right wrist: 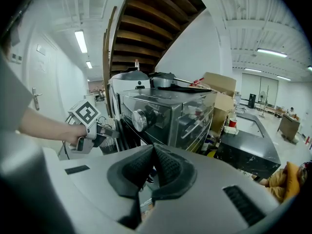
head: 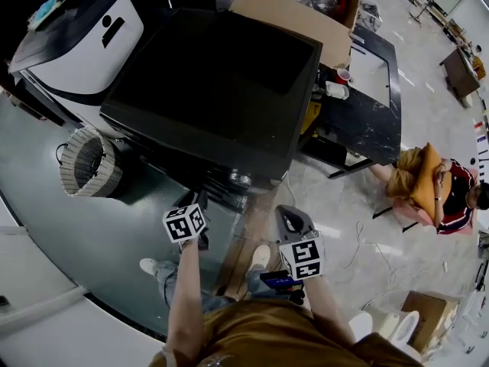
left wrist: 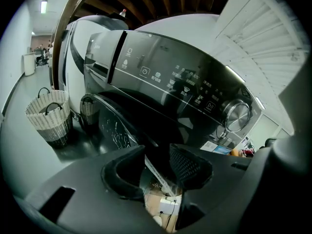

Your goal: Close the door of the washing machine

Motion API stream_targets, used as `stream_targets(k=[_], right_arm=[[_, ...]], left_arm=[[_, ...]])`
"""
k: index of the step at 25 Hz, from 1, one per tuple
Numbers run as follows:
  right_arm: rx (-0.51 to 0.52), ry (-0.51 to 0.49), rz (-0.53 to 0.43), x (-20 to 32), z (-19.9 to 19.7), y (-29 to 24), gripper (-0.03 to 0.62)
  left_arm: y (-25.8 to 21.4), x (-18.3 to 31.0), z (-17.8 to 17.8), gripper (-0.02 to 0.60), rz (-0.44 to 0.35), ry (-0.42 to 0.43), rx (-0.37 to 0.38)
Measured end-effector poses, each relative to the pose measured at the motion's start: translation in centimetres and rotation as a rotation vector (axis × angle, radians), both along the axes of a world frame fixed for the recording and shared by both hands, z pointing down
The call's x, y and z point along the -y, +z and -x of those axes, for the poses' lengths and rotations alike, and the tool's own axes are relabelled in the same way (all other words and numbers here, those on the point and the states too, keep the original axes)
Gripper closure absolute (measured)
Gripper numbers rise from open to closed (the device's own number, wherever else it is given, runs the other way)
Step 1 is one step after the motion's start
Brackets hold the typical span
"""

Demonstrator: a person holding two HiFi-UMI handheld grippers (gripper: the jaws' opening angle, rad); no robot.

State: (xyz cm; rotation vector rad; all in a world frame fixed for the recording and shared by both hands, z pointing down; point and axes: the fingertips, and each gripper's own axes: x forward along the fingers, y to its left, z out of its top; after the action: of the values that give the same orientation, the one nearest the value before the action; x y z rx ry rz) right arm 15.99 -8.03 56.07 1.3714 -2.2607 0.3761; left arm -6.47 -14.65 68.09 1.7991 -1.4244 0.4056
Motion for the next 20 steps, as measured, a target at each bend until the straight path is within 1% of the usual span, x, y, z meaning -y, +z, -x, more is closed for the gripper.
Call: stream_targets(k=[9,15,20], right_arm=[[-0.001,0.015,0.010,0.0,-0.7,0.5,0.582],[-0.005,0.020,0.017,-0.1,-1.3,0.5,0.582],[0.001,0.013,0.006,0.0,-0.9,0.0,0.582]], left_arm=[[-0.1,1.8,-1.2,0.405,-0.006,0.023,-0.010],[-0.2,2.1,-1.5,0.405,0.005,0.013,-0.007],[-0.2,2.3,-1.6,0.402,0.002,0.022,0.002]])
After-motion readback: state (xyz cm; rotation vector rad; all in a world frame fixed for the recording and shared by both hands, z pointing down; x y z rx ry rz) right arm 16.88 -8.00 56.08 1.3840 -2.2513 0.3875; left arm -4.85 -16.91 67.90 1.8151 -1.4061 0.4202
